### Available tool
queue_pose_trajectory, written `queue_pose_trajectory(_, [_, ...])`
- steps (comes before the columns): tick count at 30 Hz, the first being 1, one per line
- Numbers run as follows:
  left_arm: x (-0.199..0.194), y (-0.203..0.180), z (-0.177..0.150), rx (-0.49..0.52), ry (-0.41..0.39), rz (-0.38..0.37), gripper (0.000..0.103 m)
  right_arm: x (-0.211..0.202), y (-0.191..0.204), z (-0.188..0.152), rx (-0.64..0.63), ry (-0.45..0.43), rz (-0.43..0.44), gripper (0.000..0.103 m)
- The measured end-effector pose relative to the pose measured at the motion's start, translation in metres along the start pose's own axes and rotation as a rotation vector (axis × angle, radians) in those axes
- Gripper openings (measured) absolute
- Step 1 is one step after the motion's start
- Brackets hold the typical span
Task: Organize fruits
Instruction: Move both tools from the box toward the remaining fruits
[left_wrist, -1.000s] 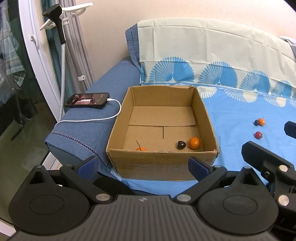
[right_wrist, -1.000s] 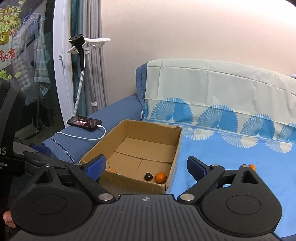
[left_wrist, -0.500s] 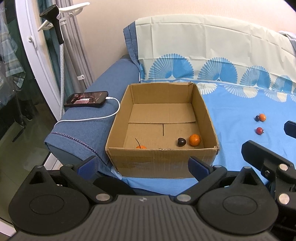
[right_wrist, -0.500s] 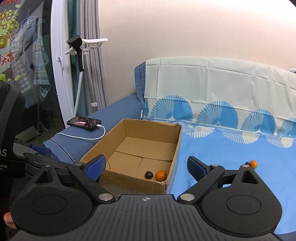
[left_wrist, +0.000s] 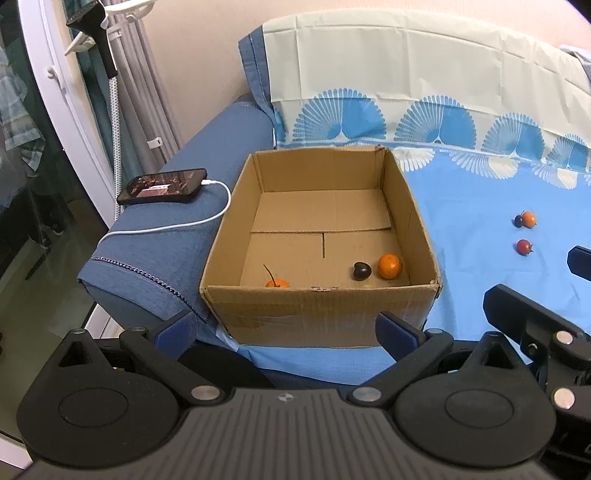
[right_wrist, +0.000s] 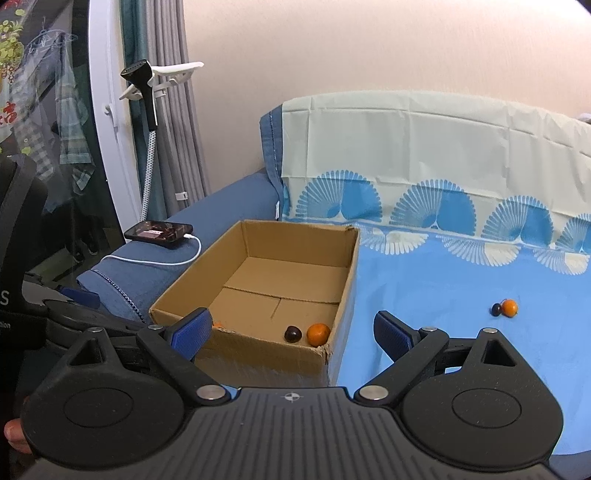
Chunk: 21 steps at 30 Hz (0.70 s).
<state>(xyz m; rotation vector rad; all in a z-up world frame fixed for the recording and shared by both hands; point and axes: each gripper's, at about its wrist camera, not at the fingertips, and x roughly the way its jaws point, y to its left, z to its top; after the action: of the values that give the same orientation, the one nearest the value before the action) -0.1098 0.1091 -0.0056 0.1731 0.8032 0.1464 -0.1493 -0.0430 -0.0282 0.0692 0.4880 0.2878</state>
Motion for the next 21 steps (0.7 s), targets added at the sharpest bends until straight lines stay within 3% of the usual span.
queue_pose_trajectory(13, [0.019, -0.024, 0.016, 0.042, 0.030, 0.007, 0.103, 0.018, -0.032, -0.005, 0.095, 0.033, -0.021, 0.095])
queue_pose_trajectory(21, [0.033, -0.061, 0.032, 0.097, 0.048, -0.028, 0.103, 0.023, -0.068, -0.011, 0.178, 0.055, -0.070, 0.095])
